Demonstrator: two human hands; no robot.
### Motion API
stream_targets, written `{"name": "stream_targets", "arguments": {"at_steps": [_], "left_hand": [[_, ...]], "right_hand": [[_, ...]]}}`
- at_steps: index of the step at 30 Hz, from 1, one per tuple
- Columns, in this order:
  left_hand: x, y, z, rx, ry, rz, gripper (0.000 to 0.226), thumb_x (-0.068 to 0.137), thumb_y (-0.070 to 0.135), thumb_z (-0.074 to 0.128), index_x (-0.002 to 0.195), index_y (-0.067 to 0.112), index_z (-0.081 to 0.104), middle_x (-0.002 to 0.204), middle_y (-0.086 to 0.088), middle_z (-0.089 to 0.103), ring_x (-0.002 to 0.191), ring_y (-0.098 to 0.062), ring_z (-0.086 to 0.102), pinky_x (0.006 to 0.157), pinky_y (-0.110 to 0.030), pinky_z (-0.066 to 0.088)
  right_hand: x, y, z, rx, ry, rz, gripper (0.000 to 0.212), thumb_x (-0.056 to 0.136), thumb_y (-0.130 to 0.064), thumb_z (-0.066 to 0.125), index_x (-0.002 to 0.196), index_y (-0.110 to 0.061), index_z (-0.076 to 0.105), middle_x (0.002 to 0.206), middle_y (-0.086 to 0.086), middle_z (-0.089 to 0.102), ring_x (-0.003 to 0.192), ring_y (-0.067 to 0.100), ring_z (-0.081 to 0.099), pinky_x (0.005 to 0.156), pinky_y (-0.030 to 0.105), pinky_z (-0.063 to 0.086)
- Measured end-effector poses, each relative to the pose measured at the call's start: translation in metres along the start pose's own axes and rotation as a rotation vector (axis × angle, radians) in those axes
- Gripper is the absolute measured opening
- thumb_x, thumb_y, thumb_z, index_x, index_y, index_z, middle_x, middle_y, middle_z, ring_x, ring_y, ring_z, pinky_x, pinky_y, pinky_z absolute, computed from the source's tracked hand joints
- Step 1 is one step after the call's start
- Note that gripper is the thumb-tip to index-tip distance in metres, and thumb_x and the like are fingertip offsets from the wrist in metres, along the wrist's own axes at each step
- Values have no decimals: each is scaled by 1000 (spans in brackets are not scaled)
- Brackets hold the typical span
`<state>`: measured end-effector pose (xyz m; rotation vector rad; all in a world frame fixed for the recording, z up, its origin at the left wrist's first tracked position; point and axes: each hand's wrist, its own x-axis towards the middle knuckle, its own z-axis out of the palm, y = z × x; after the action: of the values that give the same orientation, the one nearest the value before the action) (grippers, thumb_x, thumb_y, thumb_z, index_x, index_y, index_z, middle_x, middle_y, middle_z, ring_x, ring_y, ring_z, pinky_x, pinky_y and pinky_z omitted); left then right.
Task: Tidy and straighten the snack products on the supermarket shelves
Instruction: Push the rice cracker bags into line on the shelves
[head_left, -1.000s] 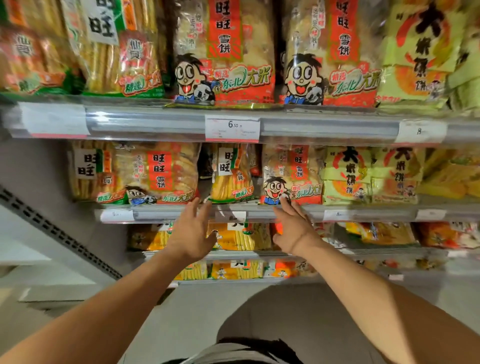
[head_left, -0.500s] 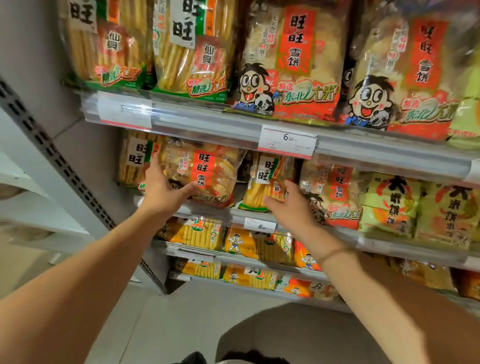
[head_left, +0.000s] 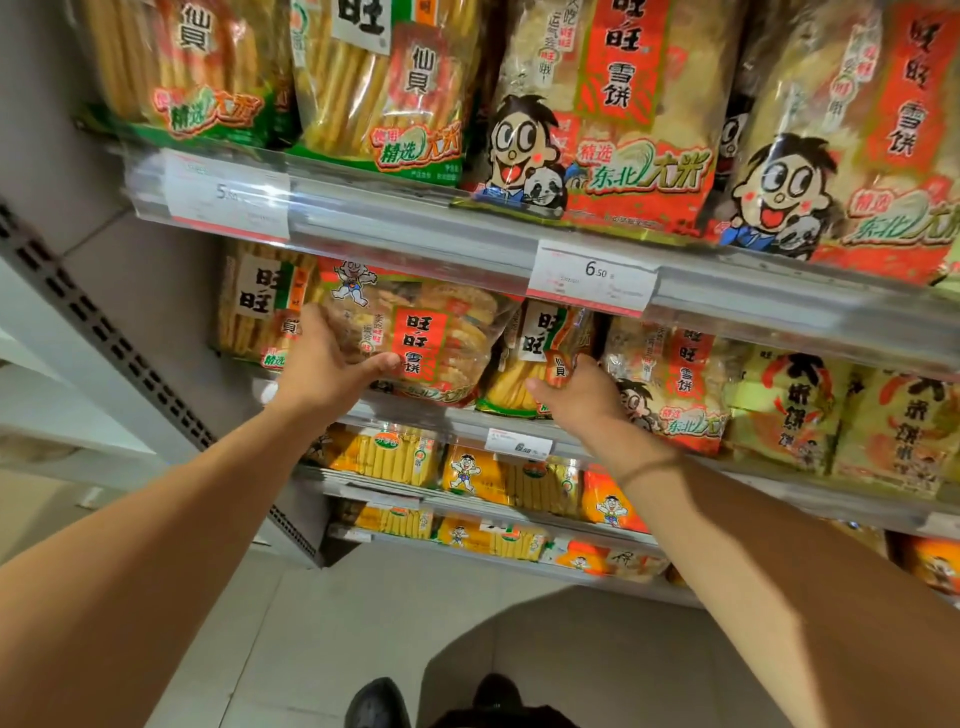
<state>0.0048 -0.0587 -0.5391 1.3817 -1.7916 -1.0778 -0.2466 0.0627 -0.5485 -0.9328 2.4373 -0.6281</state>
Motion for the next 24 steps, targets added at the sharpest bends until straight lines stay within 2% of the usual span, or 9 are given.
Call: {"name": "stream_targets", "arguments": {"at_steps": [3, 6, 9, 11, 14, 17, 18, 21, 24], "left_hand": [[-1, 2, -1, 32, 23, 41, 65, 72, 32, 85, 114, 21, 37, 90, 18, 50, 80, 5, 47, 63, -12, 33], [-3, 8, -3, 98, 40, 111, 63, 74, 35, 82, 123, 14, 48, 89, 14, 53, 85, -9, 53, 65, -14, 35], [-10, 6, -10, 97, 75, 151, 66, 73, 40, 81, 128, 16, 52, 97, 6, 58, 90, -14, 56, 79, -26, 44], [-17, 1, -14, 89, 87, 136, 59, 72, 44, 81, 120, 23, 53, 91, 10, 60, 83, -6, 59, 73, -21, 45], [-23, -6, -20, 64, 136, 65, 49, 69, 48, 82, 103, 29, 52, 86, 12, 61, 78, 0, 59, 62, -14, 43], [-31, -13, -29, 41, 158, -9, 46, 70, 48, 83, 97, 27, 53, 88, 4, 67, 82, -13, 65, 69, -31, 52], [-38, -17, -32, 44, 170, -27, 44, 71, 46, 83, 96, 27, 53, 87, 4, 67, 80, -12, 65, 68, -31, 52], [-68, -33, -40, 16, 214, -83, 39, 68, 38, 85, 89, 28, 54, 76, 13, 66, 68, 3, 64, 57, -17, 49], [-101, -57, -44, -37, 232, -141, 35, 69, 23, 85, 85, 26, 54, 65, 24, 68, 57, 13, 61, 49, -3, 43]], "right_hand": [[5, 4, 0, 8, 12, -5, 83, 84, -43, 73, 146, -6, 33, 132, 13, 57, 119, 32, 55, 85, 29, 43], [8, 10, 1, 66, 49, -34, 75, 80, -35, 79, 140, -9, 41, 124, 9, 60, 111, 28, 58, 87, 32, 44], [9, 17, 3, 127, 88, -82, 54, 77, -28, 82, 120, -13, 52, 104, 0, 62, 87, 18, 59, 71, 26, 43], [8, 22, 5, 190, 114, -92, 43, 75, -25, 83, 102, -16, 51, 92, -6, 65, 75, 13, 59, 57, 23, 39], [5, 24, 5, 249, 133, -94, 44, 73, -26, 85, 100, -16, 51, 88, -5, 67, 77, 17, 64, 64, 30, 49], [4, 24, 2, 290, 125, -131, 48, 72, -30, 85, 104, -17, 51, 84, -11, 60, 76, 13, 61, 60, 28, 44], [3, 23, 1, 304, 121, -147, 50, 72, -31, 85, 106, -17, 51, 84, -13, 58, 75, 11, 59, 59, 26, 41], [3, 21, 1, 339, 97, -192, 49, 71, -31, 85, 104, -19, 50, 84, -14, 58, 73, 3, 56, 56, 24, 40], [1, 15, 6, 313, 63, -234, 49, 71, -34, 85, 102, -20, 49, 84, -13, 61, 73, 6, 58, 60, 28, 46]]}}
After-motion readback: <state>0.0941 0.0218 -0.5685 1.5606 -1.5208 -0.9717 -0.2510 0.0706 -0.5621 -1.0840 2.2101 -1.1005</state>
